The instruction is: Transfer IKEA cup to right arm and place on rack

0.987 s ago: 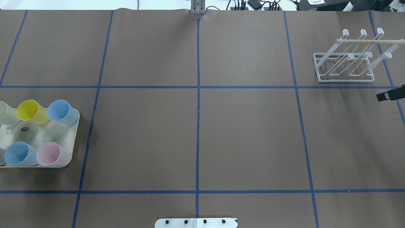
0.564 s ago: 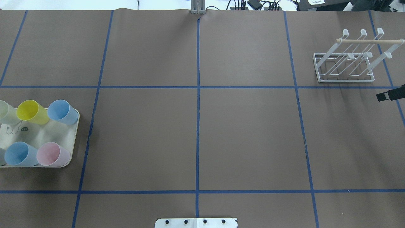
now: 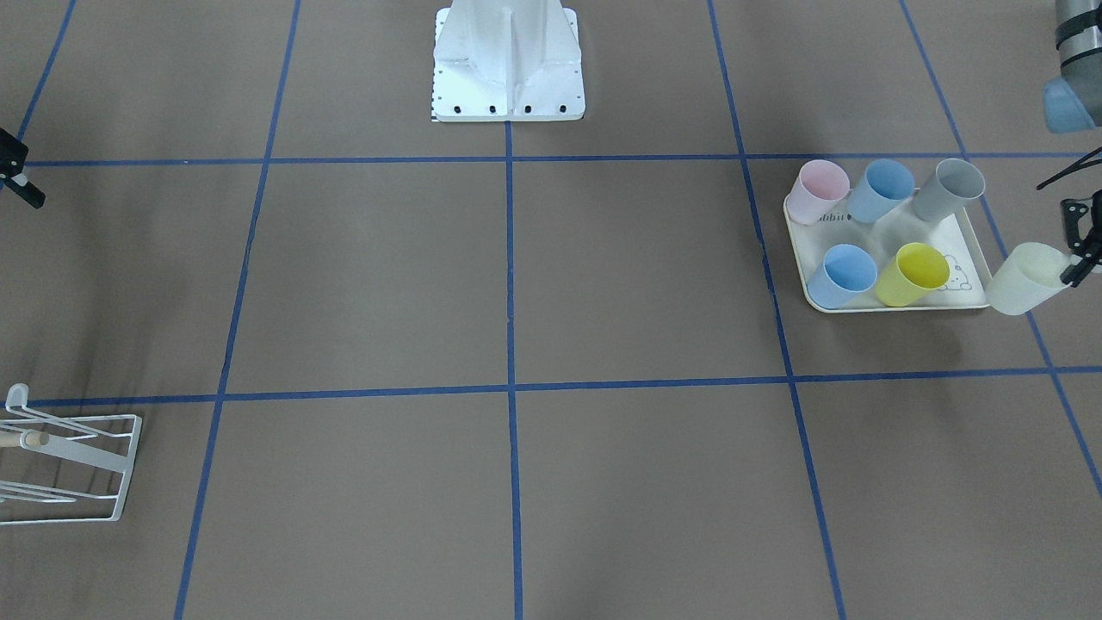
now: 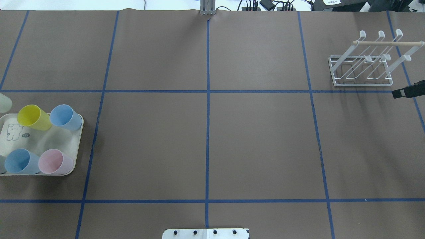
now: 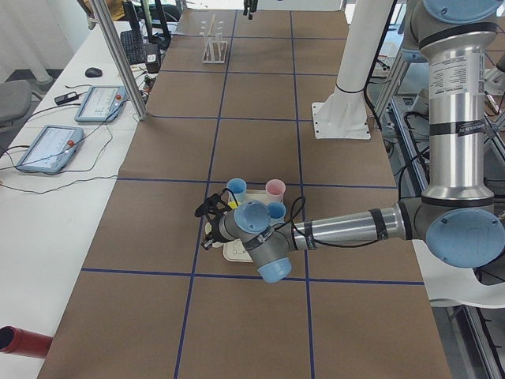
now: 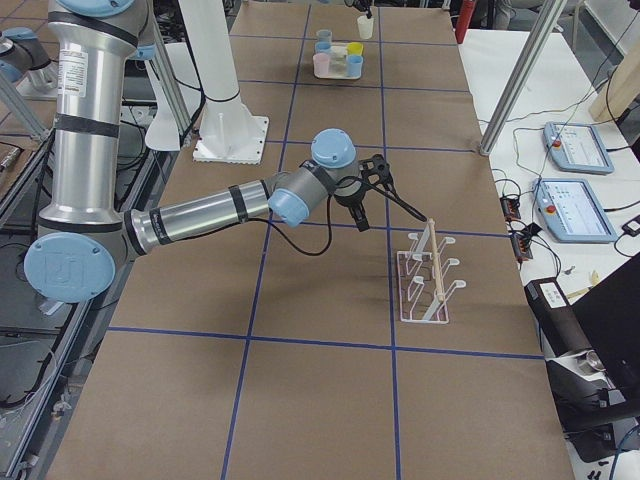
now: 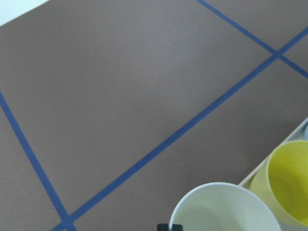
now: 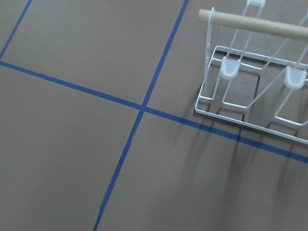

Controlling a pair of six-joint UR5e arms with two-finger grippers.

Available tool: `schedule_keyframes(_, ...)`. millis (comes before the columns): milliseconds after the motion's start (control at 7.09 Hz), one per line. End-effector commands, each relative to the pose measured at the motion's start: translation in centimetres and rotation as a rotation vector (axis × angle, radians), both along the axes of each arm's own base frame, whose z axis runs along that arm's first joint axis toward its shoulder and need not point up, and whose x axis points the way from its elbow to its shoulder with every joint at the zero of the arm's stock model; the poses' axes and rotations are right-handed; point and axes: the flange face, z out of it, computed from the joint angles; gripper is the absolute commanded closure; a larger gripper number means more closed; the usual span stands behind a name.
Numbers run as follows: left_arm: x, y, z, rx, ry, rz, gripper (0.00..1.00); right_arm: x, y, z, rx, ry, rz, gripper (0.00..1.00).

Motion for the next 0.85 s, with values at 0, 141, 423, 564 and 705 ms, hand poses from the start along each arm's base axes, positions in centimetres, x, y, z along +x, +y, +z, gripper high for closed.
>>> schedule_keyframes(0, -1.8, -1.8, -3.7, -0.081, 0.106, -0.089, 1.0, -1.0, -1.3, -3.8, 0.153, -0.05, -0.008, 0.02)
schedule_keyframes(141, -1.7, -1.6, -7.4, -0.157, 0.23, -0.14, 1.0, -1.3, -1.3, -4.7, 0.22, -0.071, -0.012, 0.02)
schedule_keyframes(423, -0.8, -0.7, -14.1, -0.31, 0.45, -0.128, 1.0, -1.6, -1.2, -6.3, 0.329, -0.107, -0.016, 0.03)
schedule_keyframes(564, -0.3, -0.3, -17.1, -0.417, 0.555, -0.12, 1.0, -2.8, -1.4, -7.0, 0.365, -0.105, -0.013, 0.04)
schedule_keyframes(705, 1.9, 0.9, -21.0, -0.534, 0.659, -0.107, 1.0, -5.3, -1.8, -8.8, 0.404, -0.121, -0.037, 0.1)
